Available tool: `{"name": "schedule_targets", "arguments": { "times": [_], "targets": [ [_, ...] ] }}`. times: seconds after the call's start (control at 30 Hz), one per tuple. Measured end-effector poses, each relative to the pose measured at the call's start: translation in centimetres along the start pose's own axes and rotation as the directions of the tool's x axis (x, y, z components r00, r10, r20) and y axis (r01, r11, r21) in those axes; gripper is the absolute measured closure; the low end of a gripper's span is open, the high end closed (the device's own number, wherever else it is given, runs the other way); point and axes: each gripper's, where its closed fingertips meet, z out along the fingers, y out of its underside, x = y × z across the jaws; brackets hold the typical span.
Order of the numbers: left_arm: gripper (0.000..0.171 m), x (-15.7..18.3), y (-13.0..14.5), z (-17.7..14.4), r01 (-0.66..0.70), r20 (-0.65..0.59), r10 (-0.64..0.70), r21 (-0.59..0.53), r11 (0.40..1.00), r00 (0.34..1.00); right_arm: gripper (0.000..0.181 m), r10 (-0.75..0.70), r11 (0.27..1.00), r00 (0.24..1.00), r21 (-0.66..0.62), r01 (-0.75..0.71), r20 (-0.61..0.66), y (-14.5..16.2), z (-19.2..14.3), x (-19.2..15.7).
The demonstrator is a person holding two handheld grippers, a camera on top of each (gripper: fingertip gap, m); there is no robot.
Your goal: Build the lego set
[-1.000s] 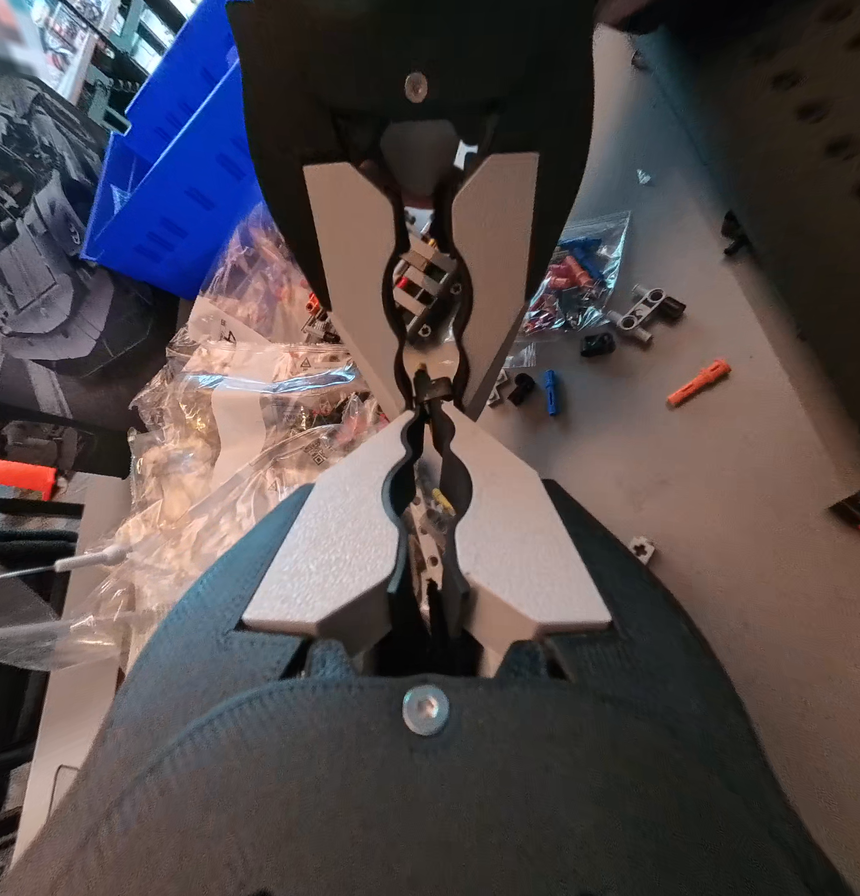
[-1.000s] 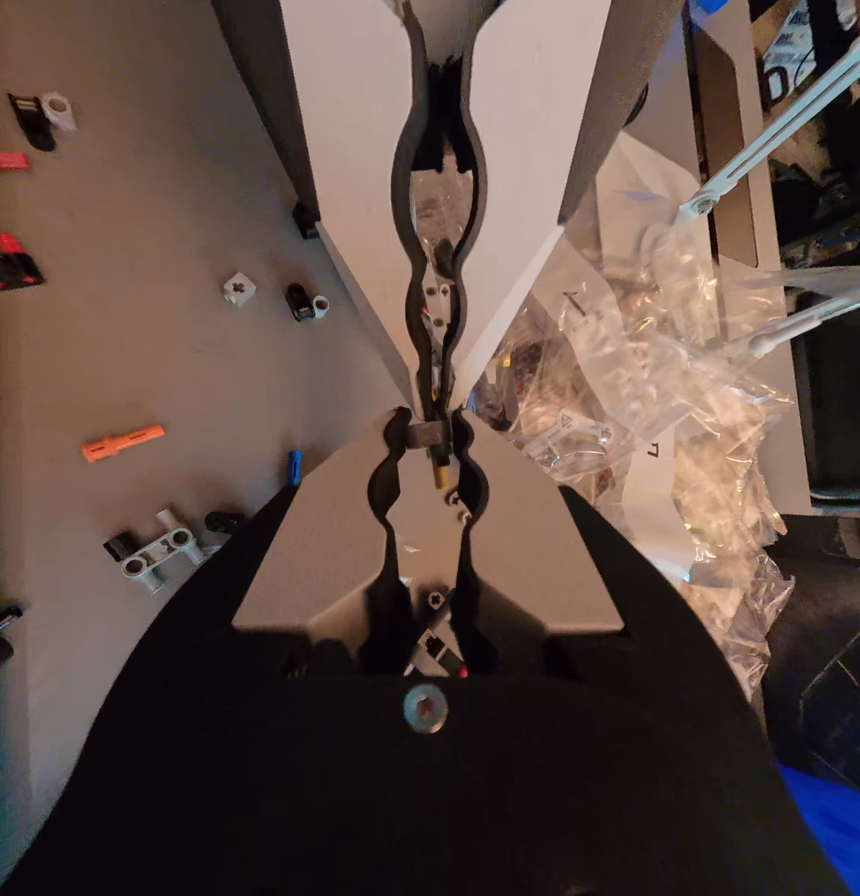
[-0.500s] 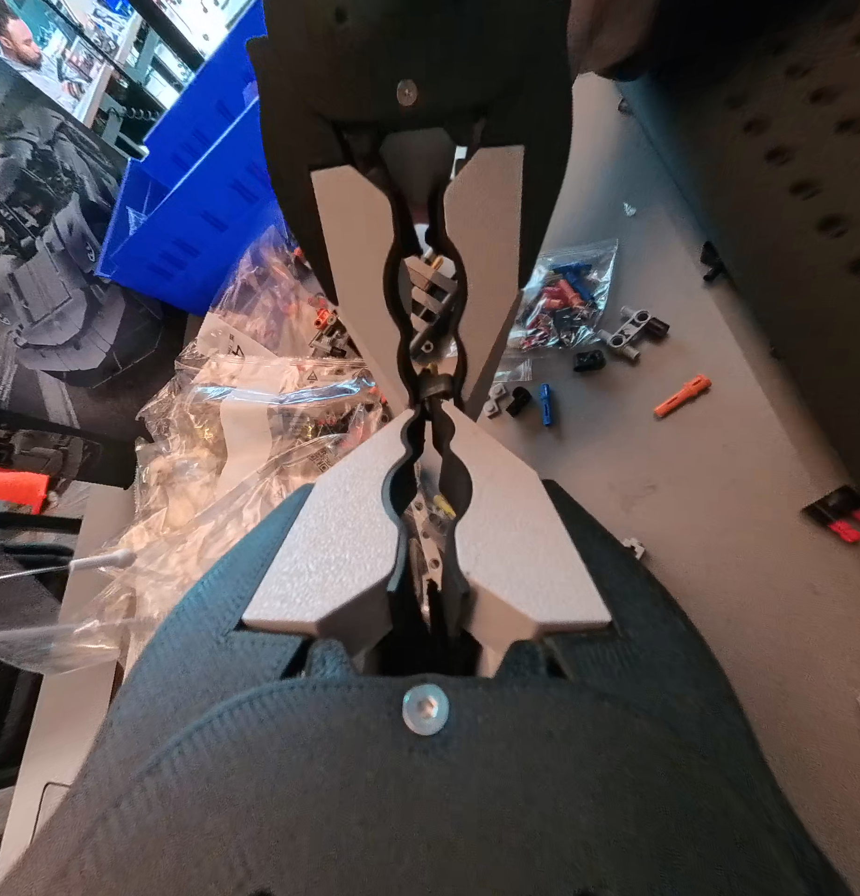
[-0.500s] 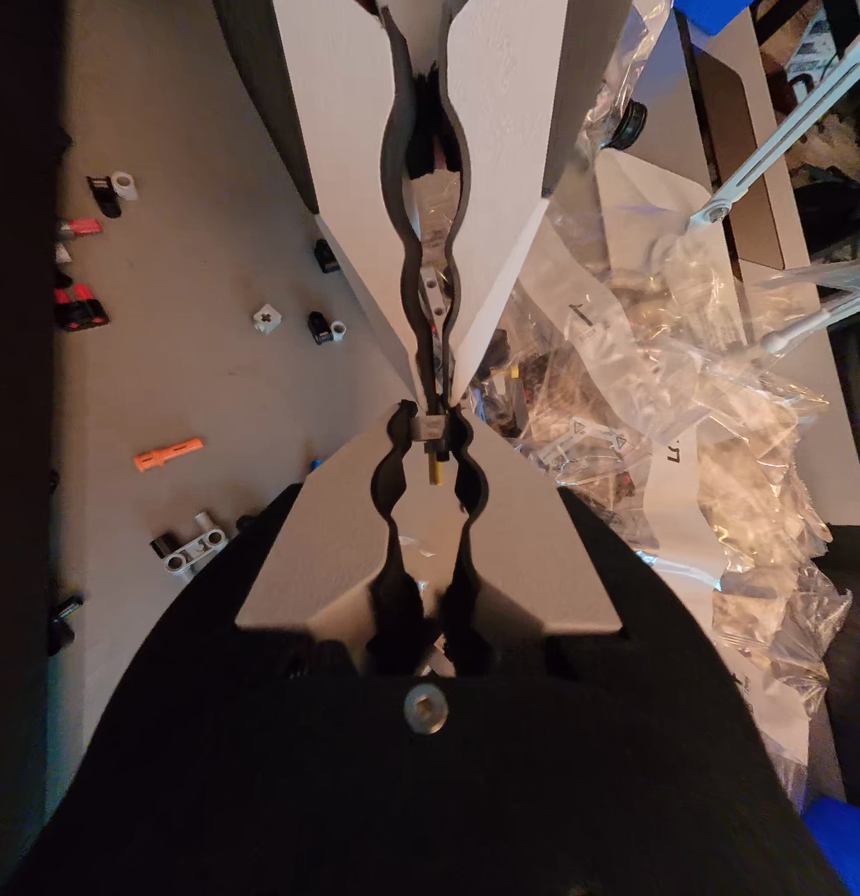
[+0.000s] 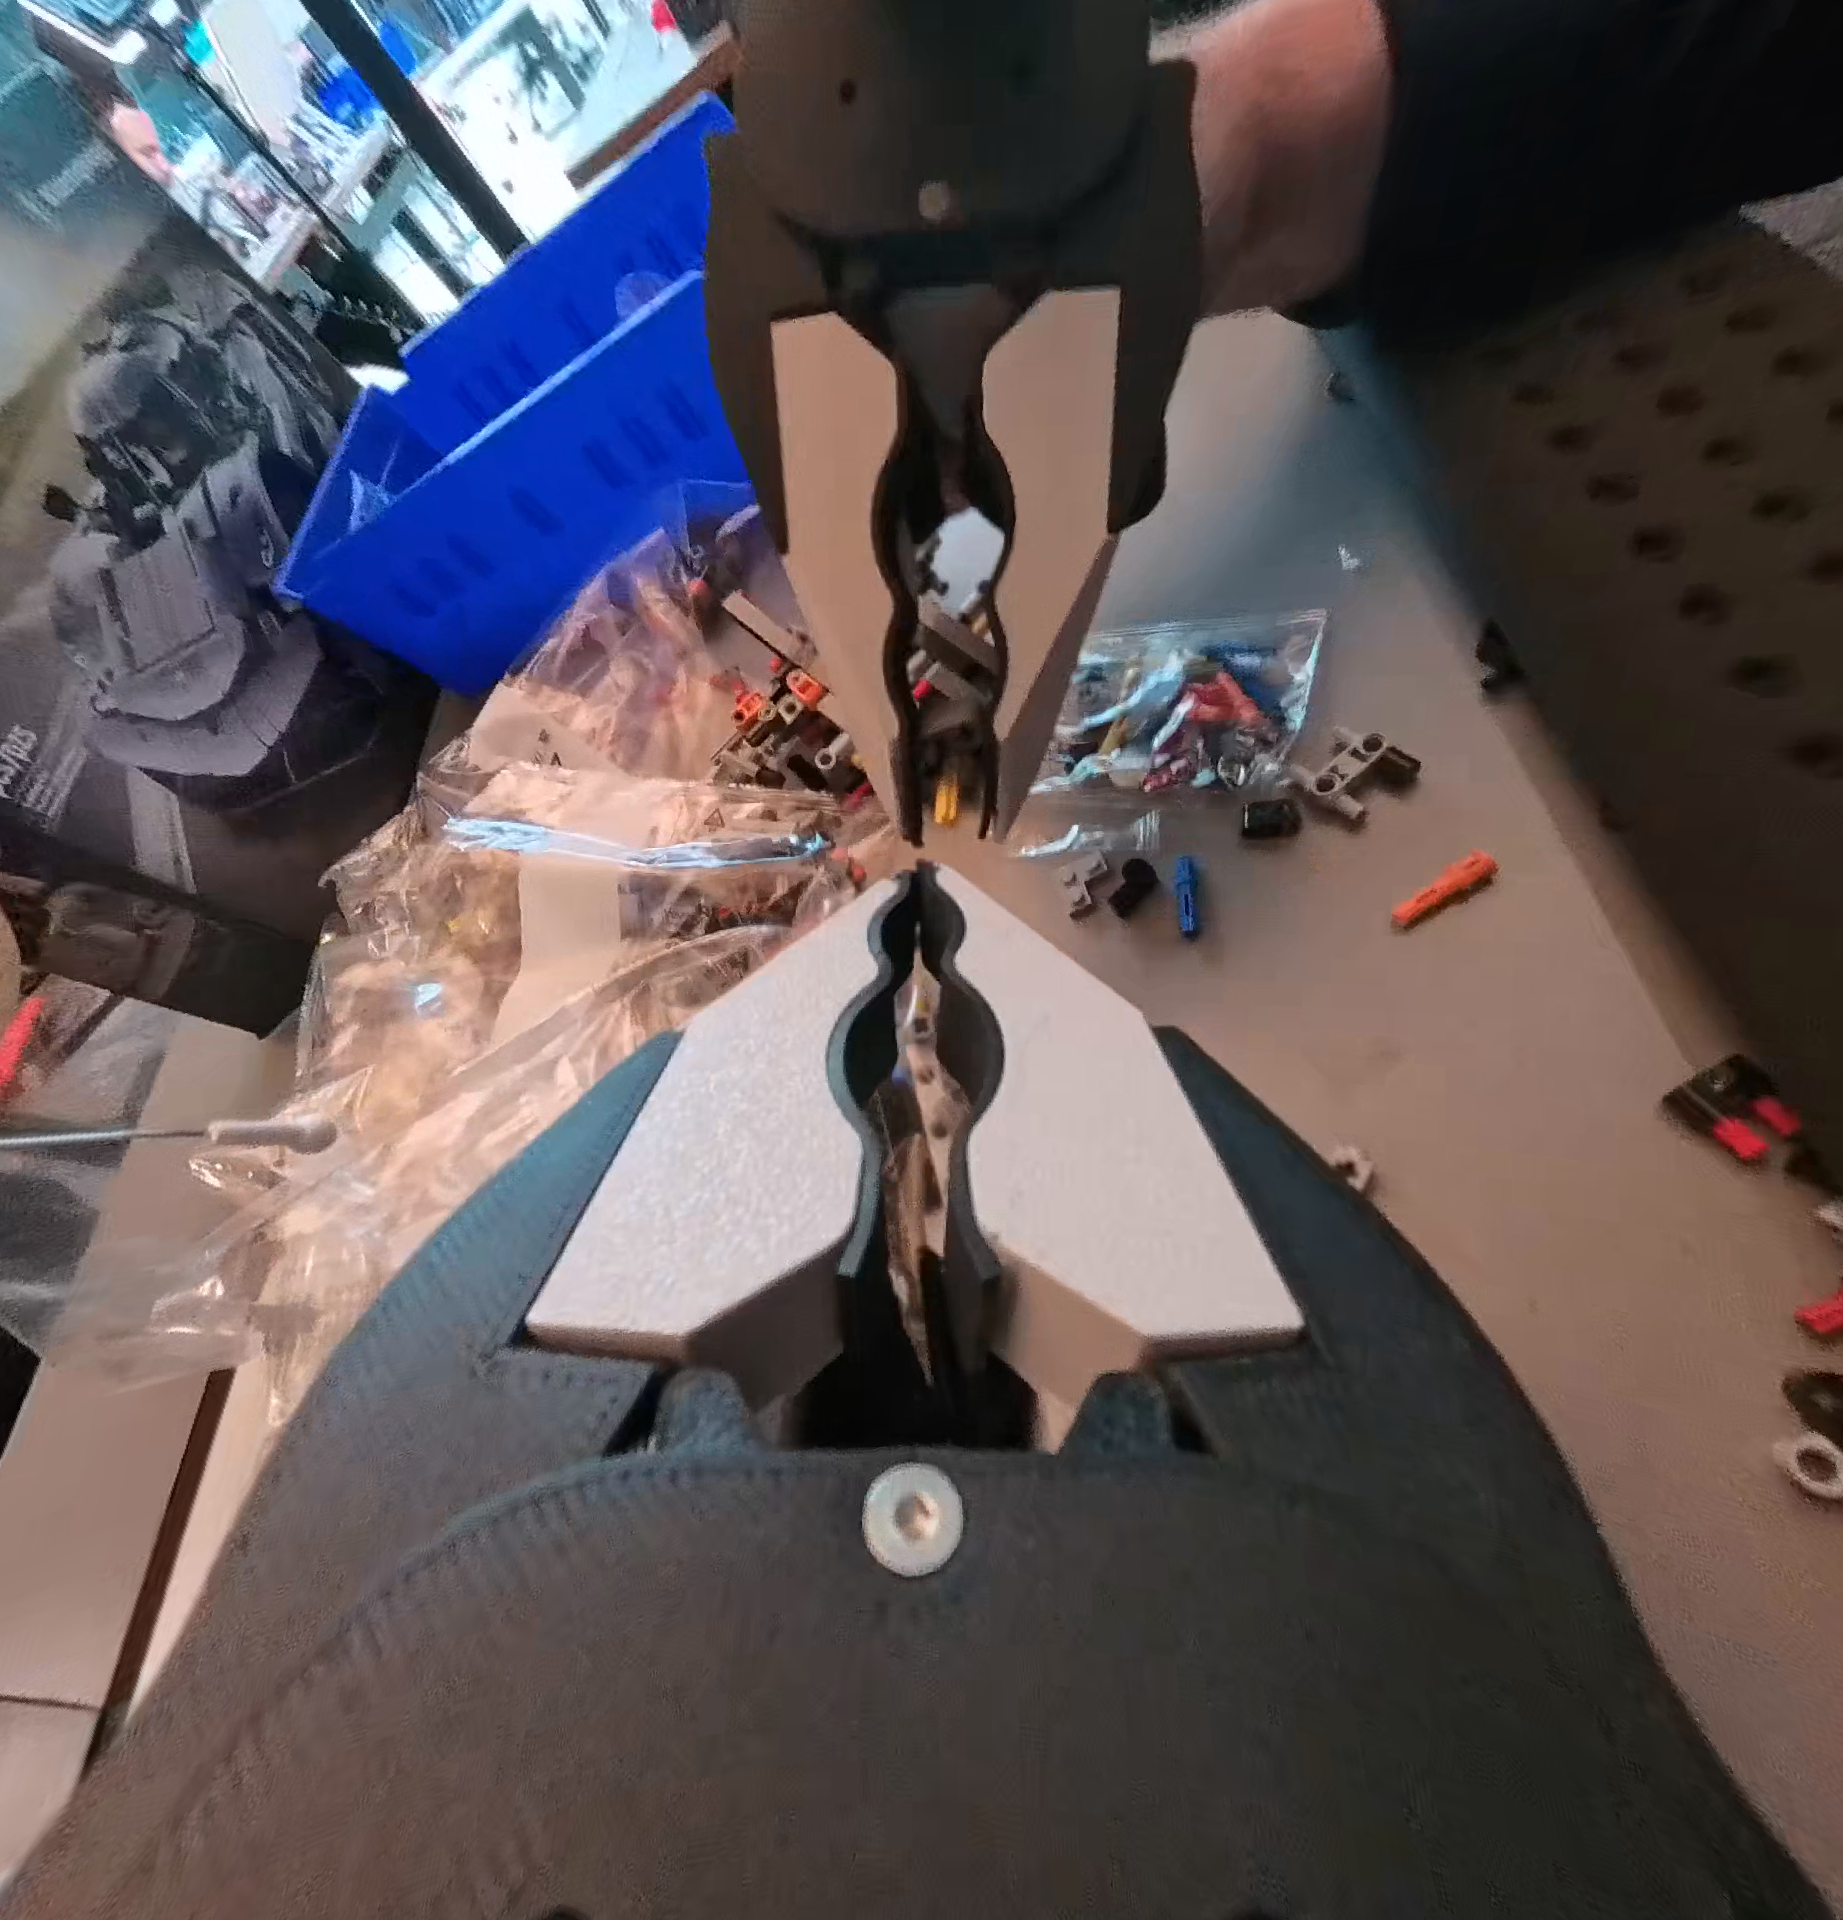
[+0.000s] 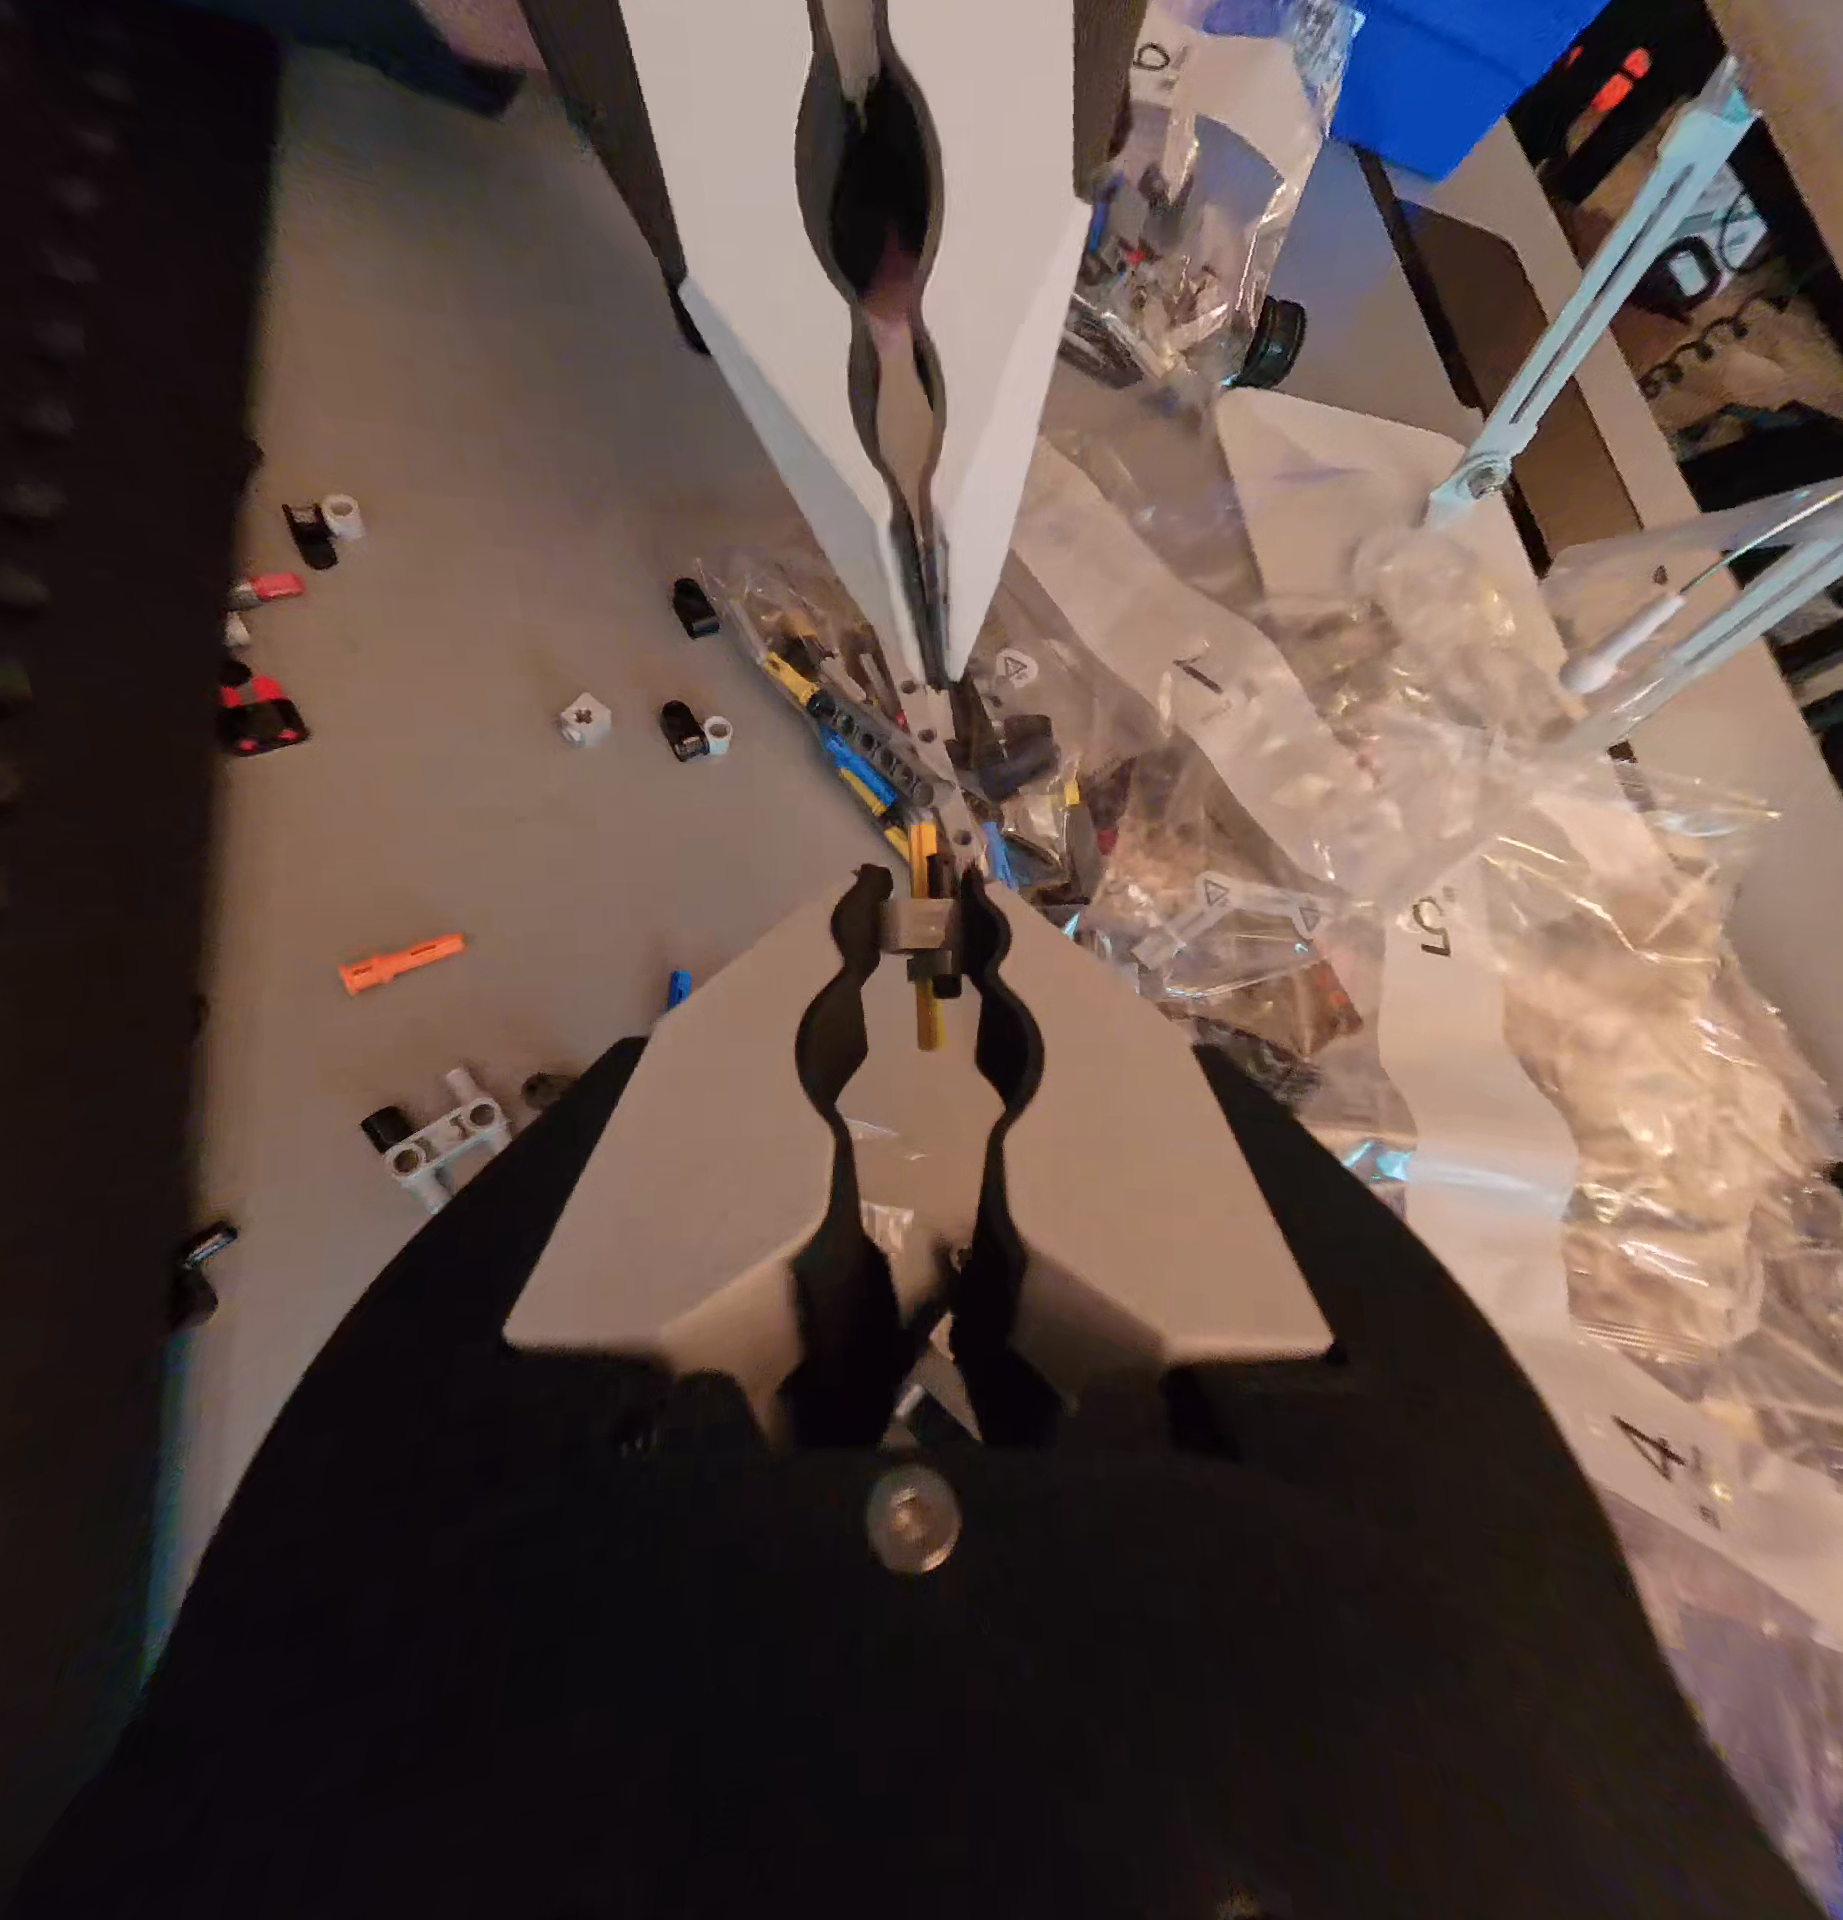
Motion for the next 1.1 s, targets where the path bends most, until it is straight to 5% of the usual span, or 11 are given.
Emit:
{"name": "schedule_targets", "arguments": {
  "times": [1.1],
  "targets": [
    [0.166,1.6,0.3,2.2,0.075,-0.080,-0.074,0.006,0.997,0.994,0.168,-0.094,0.995,0.995,0.016,0.095,-0.015,-0.7,0.6,-0.8]
  ]
}}
